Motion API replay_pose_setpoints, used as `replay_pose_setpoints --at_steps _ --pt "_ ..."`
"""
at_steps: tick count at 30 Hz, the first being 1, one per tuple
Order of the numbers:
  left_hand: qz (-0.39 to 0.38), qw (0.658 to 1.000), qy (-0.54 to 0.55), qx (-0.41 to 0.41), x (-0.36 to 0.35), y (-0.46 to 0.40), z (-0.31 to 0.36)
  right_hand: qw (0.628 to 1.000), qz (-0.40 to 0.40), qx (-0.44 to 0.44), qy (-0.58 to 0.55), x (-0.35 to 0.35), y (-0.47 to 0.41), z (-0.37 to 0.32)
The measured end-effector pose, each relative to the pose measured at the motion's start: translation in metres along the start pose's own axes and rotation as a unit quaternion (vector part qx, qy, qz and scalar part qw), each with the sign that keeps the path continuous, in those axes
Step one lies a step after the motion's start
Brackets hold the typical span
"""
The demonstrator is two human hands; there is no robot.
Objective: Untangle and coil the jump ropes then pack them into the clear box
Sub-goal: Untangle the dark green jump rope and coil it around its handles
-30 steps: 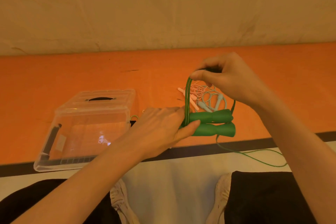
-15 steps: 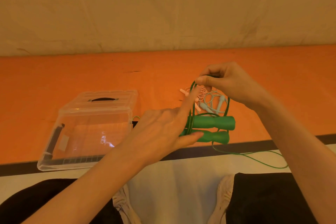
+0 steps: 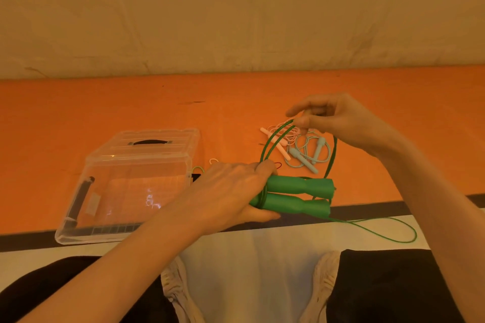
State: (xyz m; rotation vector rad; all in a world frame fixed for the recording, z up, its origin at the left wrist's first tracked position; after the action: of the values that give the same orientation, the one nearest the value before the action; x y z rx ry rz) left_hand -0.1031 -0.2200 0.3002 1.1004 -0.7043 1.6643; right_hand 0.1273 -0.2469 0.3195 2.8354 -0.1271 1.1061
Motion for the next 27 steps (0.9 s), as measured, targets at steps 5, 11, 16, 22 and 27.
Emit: replay_pose_setpoints --at_steps 5,11,16,22,27 --pt "-0.012 0.998 0.066 0.019 0.006 0.006 -0.009 0.998 -0.033 0.009 -0.05 0.011 0.007 0.002" --pt "-0.041 0.989 0.14 0.03 0.014 0.011 -0.013 0.999 0.044 0.007 -0.021 0.012 0.005 0.004" --pt "-0.045 0.99 0.133 -0.002 0.01 0.015 0.001 0.994 0.109 0.013 0.024 -0.004 -0.006 0.005" --pt "-0.027 0.99 0.14 0.011 0.014 0.017 -0.003 0.993 0.103 0.015 0.054 -0.013 -0.014 0.006" --pt "-0.007 0.983 0.181 0.041 0.028 0.026 -0.017 0.998 0.053 0.022 0.008 -0.004 -0.012 0.016"
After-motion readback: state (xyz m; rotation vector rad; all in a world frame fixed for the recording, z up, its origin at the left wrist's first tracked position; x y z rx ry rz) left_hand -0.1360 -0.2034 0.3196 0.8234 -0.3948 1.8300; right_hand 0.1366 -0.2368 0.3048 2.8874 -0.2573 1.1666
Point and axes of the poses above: each hand's wrist, its own y-axis away from the middle knuckle, its own x-axis out of the back of the hand, z = x × y, the point moved 1 cm from there along -y, towards the middle knuckle, and after that the axes turned 13 degrees about y, right-handed, at the moved point
